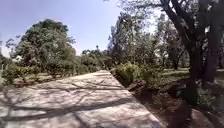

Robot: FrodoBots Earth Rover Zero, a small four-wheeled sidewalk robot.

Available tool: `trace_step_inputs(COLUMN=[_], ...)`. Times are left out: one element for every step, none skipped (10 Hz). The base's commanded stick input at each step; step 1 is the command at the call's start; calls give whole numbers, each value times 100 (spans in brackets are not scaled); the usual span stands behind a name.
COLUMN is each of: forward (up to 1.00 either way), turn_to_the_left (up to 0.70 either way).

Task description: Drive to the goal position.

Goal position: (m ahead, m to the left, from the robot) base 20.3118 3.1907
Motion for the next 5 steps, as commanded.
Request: trace_step_inputs(forward=[0, 0, 0, 0, 24], turn_to_the_left=[0, 0, 0, 0, 0])
